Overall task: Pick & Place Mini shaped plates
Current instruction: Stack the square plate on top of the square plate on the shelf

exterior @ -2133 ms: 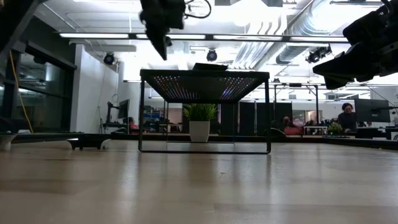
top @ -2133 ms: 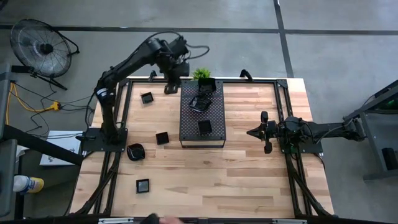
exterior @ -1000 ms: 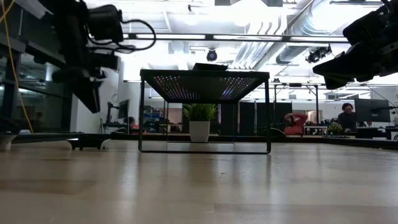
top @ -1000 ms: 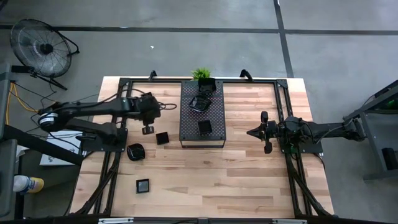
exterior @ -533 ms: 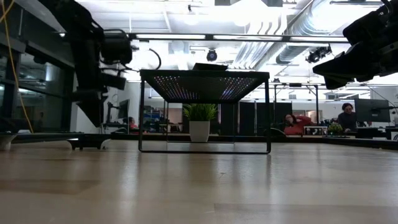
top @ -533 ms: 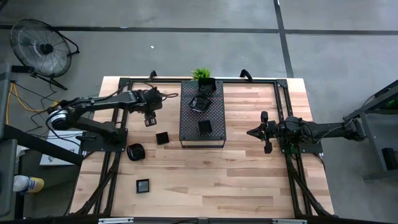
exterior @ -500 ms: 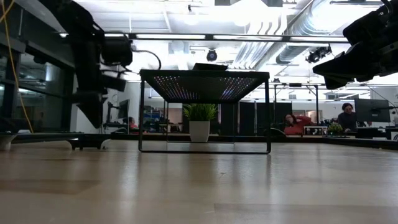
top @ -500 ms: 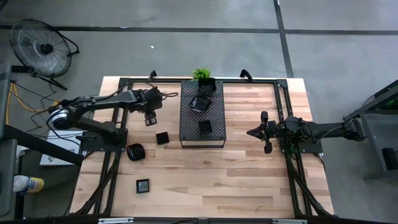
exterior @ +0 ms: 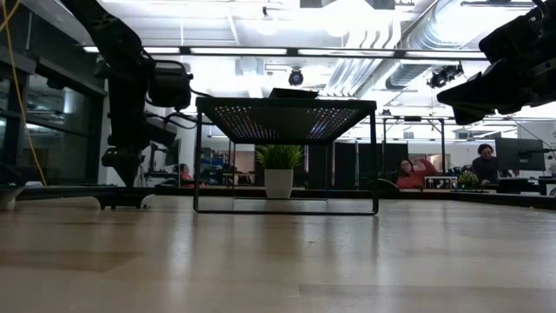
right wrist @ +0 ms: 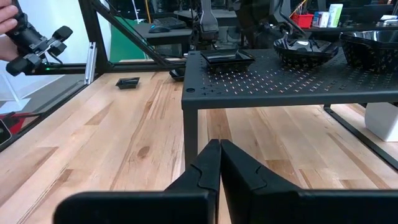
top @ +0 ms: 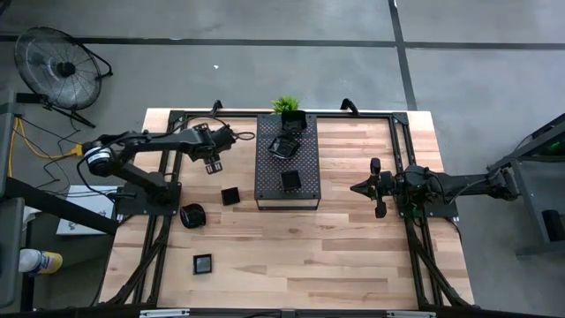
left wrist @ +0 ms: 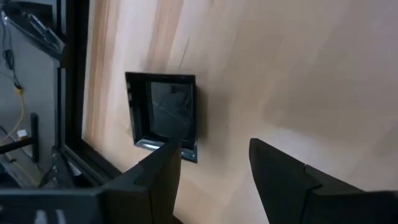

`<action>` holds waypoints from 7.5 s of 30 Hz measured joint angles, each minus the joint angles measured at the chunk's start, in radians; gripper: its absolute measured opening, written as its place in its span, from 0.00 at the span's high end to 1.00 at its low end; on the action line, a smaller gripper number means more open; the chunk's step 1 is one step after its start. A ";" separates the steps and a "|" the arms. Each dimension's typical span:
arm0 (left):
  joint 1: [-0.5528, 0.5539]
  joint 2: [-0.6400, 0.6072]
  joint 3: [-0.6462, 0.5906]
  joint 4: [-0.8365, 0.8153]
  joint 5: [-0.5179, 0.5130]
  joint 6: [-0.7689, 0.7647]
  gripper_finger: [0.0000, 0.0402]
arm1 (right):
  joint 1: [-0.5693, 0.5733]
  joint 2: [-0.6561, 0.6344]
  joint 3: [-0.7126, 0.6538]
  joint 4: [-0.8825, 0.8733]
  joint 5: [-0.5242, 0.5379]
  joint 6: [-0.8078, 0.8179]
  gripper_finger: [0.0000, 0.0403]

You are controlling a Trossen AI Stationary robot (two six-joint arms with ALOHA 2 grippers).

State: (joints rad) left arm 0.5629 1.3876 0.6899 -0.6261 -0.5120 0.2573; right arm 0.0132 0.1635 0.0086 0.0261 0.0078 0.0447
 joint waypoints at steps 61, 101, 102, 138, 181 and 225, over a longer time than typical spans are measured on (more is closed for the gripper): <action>0.027 0.210 0.002 0.098 -0.147 -0.026 0.63 | 0.000 0.000 0.000 0.000 0.000 0.000 0.99; 0.038 -0.034 -0.002 -0.068 0.041 0.047 1.00 | 0.000 0.000 0.000 0.000 0.000 0.000 0.98; 0.030 -0.053 -0.002 -0.079 0.055 0.053 1.00 | 0.000 0.000 0.000 0.000 0.000 0.000 0.98; -0.568 -0.211 0.351 -0.302 0.101 -0.297 1.00 | 0.000 0.000 0.000 0.000 0.000 0.000 0.99; -0.605 0.059 0.560 0.107 0.268 1.273 1.00 | 0.000 0.000 0.000 0.000 0.000 0.000 0.98; -0.546 0.187 0.560 0.167 0.301 1.248 0.95 | 0.000 0.000 0.000 0.000 0.000 0.000 0.98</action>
State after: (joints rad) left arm 0.0174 1.5745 1.2499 -0.4587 -0.2108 1.5055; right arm 0.0130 0.1631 0.0086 0.0257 0.0076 0.0444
